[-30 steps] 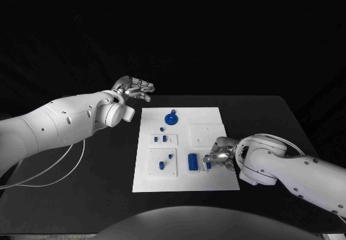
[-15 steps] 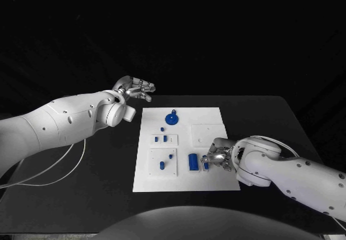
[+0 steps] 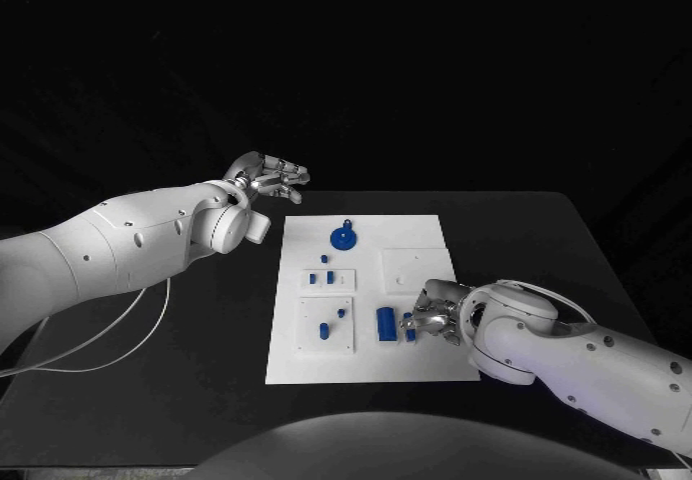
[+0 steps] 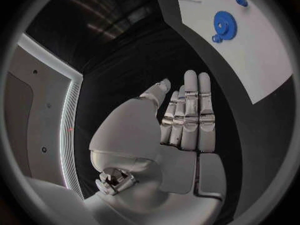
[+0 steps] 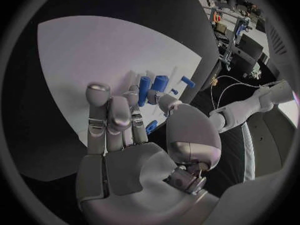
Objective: Assemble the parts on the task board
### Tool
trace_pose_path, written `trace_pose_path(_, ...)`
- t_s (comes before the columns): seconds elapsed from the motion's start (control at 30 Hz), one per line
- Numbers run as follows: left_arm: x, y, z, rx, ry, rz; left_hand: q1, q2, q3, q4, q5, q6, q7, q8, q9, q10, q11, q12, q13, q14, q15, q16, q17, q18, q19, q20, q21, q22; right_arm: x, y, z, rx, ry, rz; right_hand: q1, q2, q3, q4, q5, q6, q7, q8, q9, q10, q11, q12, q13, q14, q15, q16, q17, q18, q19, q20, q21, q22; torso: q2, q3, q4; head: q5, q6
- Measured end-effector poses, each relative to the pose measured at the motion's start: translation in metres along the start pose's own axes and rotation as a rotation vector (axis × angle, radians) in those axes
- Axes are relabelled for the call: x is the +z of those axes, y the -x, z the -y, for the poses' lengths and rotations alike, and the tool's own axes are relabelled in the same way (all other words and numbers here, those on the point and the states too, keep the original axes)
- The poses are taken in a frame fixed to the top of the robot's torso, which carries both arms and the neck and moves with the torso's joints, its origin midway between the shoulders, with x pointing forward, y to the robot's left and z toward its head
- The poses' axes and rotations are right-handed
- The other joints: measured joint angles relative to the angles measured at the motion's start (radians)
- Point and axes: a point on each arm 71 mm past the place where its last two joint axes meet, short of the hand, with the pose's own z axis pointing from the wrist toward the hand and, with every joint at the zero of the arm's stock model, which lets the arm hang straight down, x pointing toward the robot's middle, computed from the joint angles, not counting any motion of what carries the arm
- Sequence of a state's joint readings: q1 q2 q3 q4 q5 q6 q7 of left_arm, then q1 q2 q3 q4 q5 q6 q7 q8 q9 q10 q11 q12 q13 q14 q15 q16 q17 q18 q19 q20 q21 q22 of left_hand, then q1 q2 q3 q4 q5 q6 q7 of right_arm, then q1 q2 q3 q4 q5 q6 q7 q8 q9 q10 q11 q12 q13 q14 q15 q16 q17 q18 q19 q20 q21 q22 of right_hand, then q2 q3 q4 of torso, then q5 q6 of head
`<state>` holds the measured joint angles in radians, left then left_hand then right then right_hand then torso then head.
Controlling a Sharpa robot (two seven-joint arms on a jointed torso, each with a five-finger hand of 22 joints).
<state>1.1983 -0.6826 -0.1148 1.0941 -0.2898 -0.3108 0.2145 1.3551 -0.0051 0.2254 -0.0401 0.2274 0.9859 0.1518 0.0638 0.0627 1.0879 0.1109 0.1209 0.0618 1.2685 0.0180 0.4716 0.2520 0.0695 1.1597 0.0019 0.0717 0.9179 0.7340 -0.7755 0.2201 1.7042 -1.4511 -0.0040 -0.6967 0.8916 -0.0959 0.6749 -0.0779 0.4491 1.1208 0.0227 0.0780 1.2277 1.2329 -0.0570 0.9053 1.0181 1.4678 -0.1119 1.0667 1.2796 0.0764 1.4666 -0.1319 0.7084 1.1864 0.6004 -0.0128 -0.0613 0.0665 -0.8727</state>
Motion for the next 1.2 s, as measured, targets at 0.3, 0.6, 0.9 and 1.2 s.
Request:
trace_pose_path(0.3, -0.0001, 0.0003, -0.0002, 0.0, 0.002, -0.001, 0.0, 0.0, 0.002, 0.002, 0.0, 0.0, 0.0, 0.0, 0.0, 0.0, 0.0, 0.0, 0.0, 0.0, 0.0, 0.0, 0.0, 0.0, 0.0, 0.0, 0.0, 0.0, -0.0007, -0.0024, -0.001, -0.012, 0.004, 0.036, 0.0, 0.0, -0.001, -0.001, -0.001, 0.002, 0.002, 0.0, -0.002, 0.0, 0.0, 0.0, -0.001, 0.0, 0.0, 0.0, -0.002, 0.0, 0.0, 0.0, 0.0, 0.0, 0.0, -0.0007, 0.0012, 0.0, 0.0)
trace_pose_path(0.6, -0.0003, 0.0007, -0.0005, 0.0, 0.004, -0.001, 0.0, 0.0, 0.003, 0.003, 0.0, 0.0, 0.0, 0.0, 0.0, 0.0, 0.0, 0.0, 0.0, 0.0, 0.0, 0.0, 0.0, 0.0, 0.0, 0.0, 0.0, 0.0, -0.0009, -0.0031, 0.0001, -0.019, 0.003, 0.047, 0.0, 0.0, -0.001, -0.001, -0.004, 0.003, 0.002, 0.0, -0.006, 0.0, 0.0, -0.005, -0.001, 0.0, 0.0, 0.0, -0.001, 0.0, 0.0, 0.0, 0.0, 0.0, 0.0, -0.0011, 0.0018, -0.001, 0.0)
trace_pose_path(0.9, -0.0004, 0.0008, -0.0007, 0.0, 0.005, -0.002, 0.0, 0.0, 0.003, 0.003, 0.0, 0.0, 0.0, 0.0, 0.0, 0.0, 0.0, 0.0, 0.0, 0.0, 0.0, 0.0, 0.0, 0.0, 0.0, 0.0, 0.0, 0.0, -0.0004, -0.0072, 0.0034, -0.021, -0.007, 0.037, 0.0, 0.0, -0.001, -0.001, 0.0, 0.004, 0.003, -0.003, -0.007, 0.001, 0.0, -0.005, -0.003, 0.0, 0.0, -0.004, -0.004, 0.0, 0.0, 0.0, 0.0, 0.0, 0.0, -0.001, 0.0012, 0.0, 0.0)
trace_pose_path(1.2, -0.0004, 0.0008, -0.0008, 0.0, 0.005, -0.002, 0.0, 0.0, 0.003, 0.003, 0.0, 0.0, 0.0, 0.0, 0.0, 0.0, 0.0, 0.0, 0.0, 0.0, 0.0, 0.0, 0.0, 0.0, 0.0, 0.0, 0.0, 0.0, -0.0006, -0.0072, 0.0034, -0.019, -0.008, 0.035, 0.0, 0.0, -0.001, -0.001, 0.0, 0.007, 0.0, -0.006, -0.009, 0.001, 0.0, -0.009, -0.003, 0.0, 0.0, -0.004, -0.005, 0.0, 0.0, 0.0, 0.0, -0.001, 0.0, -0.0007, 0.0014, 0.001, 0.0)
